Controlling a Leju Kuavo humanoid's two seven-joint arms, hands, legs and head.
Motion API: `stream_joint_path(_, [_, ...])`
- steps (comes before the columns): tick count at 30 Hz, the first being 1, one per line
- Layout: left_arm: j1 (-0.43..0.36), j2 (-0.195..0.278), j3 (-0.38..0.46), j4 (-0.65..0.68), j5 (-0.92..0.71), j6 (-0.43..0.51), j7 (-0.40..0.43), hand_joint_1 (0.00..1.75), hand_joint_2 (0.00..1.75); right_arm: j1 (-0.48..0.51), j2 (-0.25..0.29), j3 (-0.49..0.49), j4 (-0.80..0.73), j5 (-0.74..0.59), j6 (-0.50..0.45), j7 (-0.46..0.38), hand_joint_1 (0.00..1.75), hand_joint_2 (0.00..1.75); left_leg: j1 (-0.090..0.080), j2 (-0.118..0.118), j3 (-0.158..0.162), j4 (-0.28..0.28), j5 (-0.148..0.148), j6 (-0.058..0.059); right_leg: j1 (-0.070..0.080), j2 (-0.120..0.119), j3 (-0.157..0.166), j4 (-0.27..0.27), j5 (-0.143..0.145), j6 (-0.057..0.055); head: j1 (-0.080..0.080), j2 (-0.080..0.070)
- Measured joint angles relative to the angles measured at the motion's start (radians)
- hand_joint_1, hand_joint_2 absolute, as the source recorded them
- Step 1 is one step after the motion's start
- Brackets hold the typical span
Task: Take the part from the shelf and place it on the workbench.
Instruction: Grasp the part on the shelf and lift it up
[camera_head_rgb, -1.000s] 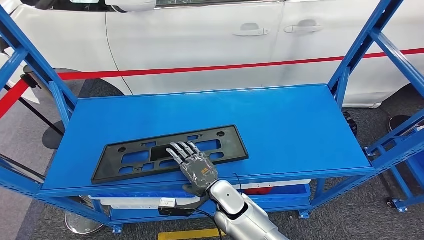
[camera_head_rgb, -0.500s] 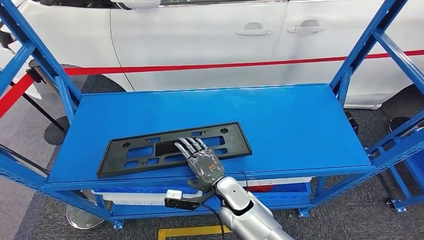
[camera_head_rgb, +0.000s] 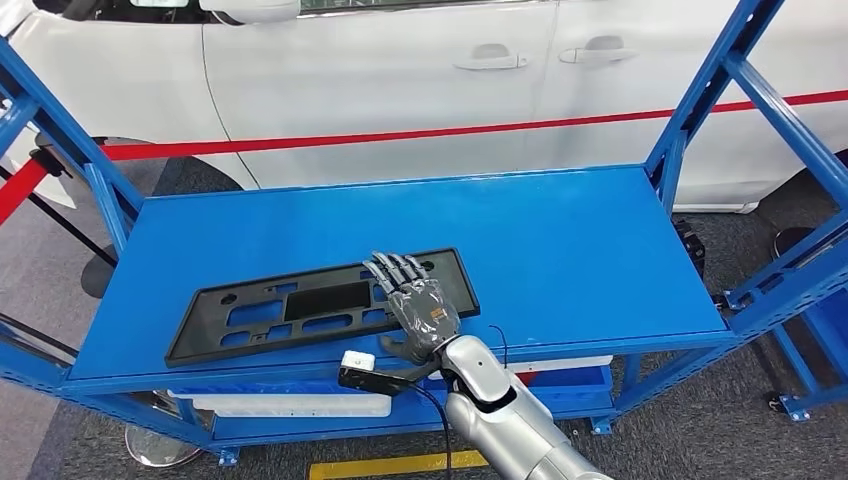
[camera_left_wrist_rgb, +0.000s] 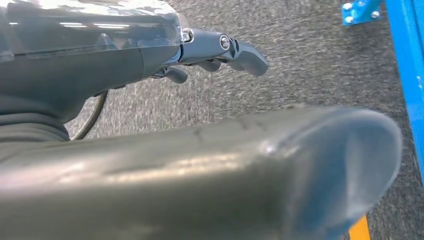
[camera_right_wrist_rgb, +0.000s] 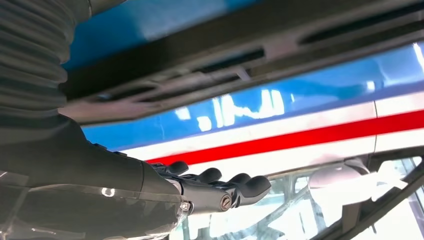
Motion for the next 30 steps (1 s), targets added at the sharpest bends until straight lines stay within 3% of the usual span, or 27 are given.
stream_joint_path(4, [0.0, 0.002, -0.001, 0.0, -0.001, -0.001, -0.001, 0.0, 0.0, 0.0, 0.0, -0.002, -0.005, 0.0, -0.002, -0.002, 0.0, 1.75, -0.005, -0.001, 0.024, -0.042, -0.004, 0.014, -0.003, 0.001, 0.007, -0.009, -0.007, 0.024, 0.001, 0.0])
stream_joint_path(6, [-0.001, 0.002, -0.001, 0.0, -0.001, -0.003, -0.002, 0.0, 0.0, -0.003, -0.001, -0.003, -0.008, 0.002, -0.003, -0.002, 0.0, 1.75, 0.001, 0.001, 0.04, -0.062, -0.002, 0.022, -0.002, -0.002, -0.011, 0.036, -0.035, 0.033, 0.003, 0.0])
stream_joint_path(8, [-0.003, 0.002, -0.001, 0.0, -0.004, -0.005, -0.003, 0.0, 0.0, -0.002, -0.003, -0.004, -0.006, 0.013, -0.007, 0.002, 0.0, 1.75, 0.002, 0.002, 0.048, -0.068, -0.004, 0.028, -0.004, -0.003, -0.079, 0.157, -0.084, 0.038, 0.005, 0.0])
stream_joint_path(10, [-0.004, 0.002, -0.002, 0.0, -0.009, -0.007, -0.003, 0.0, 0.0, 0.001, -0.004, -0.004, 0.001, 0.035, -0.015, 0.013, 0.0, 1.75, 0.002, 0.002, 0.049, -0.066, -0.008, 0.03, -0.008, -0.004, -0.149, 0.255, -0.102, 0.044, 0.005, 0.0])
stream_joint_path(12, [-0.004, 0.001, -0.002, 0.0, -0.013, -0.008, -0.003, 0.0, 0.0, 0.003, -0.004, -0.004, 0.01, 0.061, -0.024, 0.028, 0.0, 1.75, 0.002, 0.0, 0.052, -0.064, -0.012, 0.028, -0.011, -0.004, -0.163, 0.249, -0.067, 0.047, 0.005, 0.0])
stream_joint_path(15, [-0.004, -0.002, -0.003, 0.001, -0.02, -0.009, -0.002, 0.0, 0.0, -0.003, 0.005, 0.0, 0.03, 0.114, -0.039, 0.065, 0.0, 1.75, 0.004, -0.002, 0.059, -0.056, -0.023, 0.02, -0.016, -0.007, -0.097, 0.082, 0.038, 0.045, 0.005, 0.0])
stream_joint_path(17, [-0.006, -0.003, -0.004, 0.001, -0.025, -0.009, -0.001, 0.0, 0.0, -0.01, 0.019, 0.006, 0.055, 0.164, -0.053, 0.103, 0.0, 1.75, 0.001, -0.003, 0.058, -0.048, -0.03, 0.01, -0.015, -0.007, -0.069, 0.015, 0.06, 0.039, 0.005, 0.0])
stream_joint_path(18, [-0.007, -0.003, -0.005, 0.001, -0.029, -0.009, -0.001, 0.0, 0.0, -0.015, 0.029, 0.01, 0.072, 0.19, -0.059, 0.123, 0.09, 1.75, -0.001, -0.003, 0.057, -0.047, -0.032, 0.005, -0.013, -0.006, -0.067, 0.006, 0.058, 0.034, 0.004, 0.0])
stream_joint_path(21, [-0.01, -0.004, -0.013, 0.001, -0.039, -0.011, 0.0, 0.0, 0.0, -0.037, 0.068, 0.025, 0.14, 0.247, -0.066, 0.168, 1.4, 1.75, 0.001, -0.002, 0.06, -0.047, -0.036, -0.013, -0.009, -0.003, -0.066, 0.0, 0.057, 0.014, 0.004, 0.0])
stream_joint_path(22, [-0.01, -0.004, -0.016, 0.001, -0.041, -0.011, 0.0, 0.0, 0.0, -0.047, 0.08, 0.029, 0.163, 0.257, -0.06, 0.177, 1.75, 1.75, 0.003, -0.002, 0.056, -0.035, -0.046, -0.018, -0.011, -0.003, -0.064, -0.002, 0.058, 0.007, 0.004, 0.0])
stream_joint_path(24, [-0.012, -0.004, -0.022, 0.001, -0.046, -0.012, 0.0, 0.0, 0.0, -0.066, 0.104, 0.037, 0.209, 0.274, -0.039, 0.191, 1.75, 1.75, 0.004, -0.001, 0.019, 0.048, -0.094, -0.026, -0.013, -0.004, -0.06, -0.006, 0.059, -0.002, 0.003, 0.0])
stream_joint_path(26, [-0.012, -0.005, -0.025, 0.001, -0.052, -0.013, 0.0, 0.0, 0.0, -0.079, 0.123, 0.046, 0.253, 0.284, -0.019, 0.197, 1.75, 1.75, 0.005, -0.001, -0.046, 0.184, -0.152, -0.031, -0.01, -0.005, -0.059, -0.006, 0.057, -0.007, 0.003, 0.0])
stream_joint_path(27, [-0.011, -0.005, -0.026, 0.001, -0.053, -0.014, 0.0, 0.0, 0.0, -0.084, 0.132, 0.05, 0.273, 0.289, -0.013, 0.197, 1.75, 1.75, 0.005, -0.001, -0.069, 0.228, -0.162, -0.032, -0.008, -0.004, -0.057, -0.005, 0.056, -0.009, 0.003, 0.0])
stream_joint_path(28, [-0.011, -0.006, -0.027, 0.001, -0.053, -0.014, 0.0, 0.0, 0.0, -0.089, 0.139, 0.054, 0.291, 0.293, -0.009, 0.198, 1.75, 1.75, 0.005, -0.001, -0.073, 0.233, -0.151, -0.03, -0.006, -0.003, -0.055, -0.005, 0.055, -0.01, 0.003, 0.0])
stream_joint_path(30, [-0.011, -0.006, -0.027, 0.001, -0.053, -0.014, 0.0, 0.0, 0.0, -0.101, 0.153, 0.061, 0.32, 0.301, -0.006, 0.198, 1.75, 1.75, 0.004, -0.001, -0.026, 0.133, -0.086, -0.021, -0.003, 0.0, -0.047, -0.005, 0.052, -0.01, 0.003, 0.0])
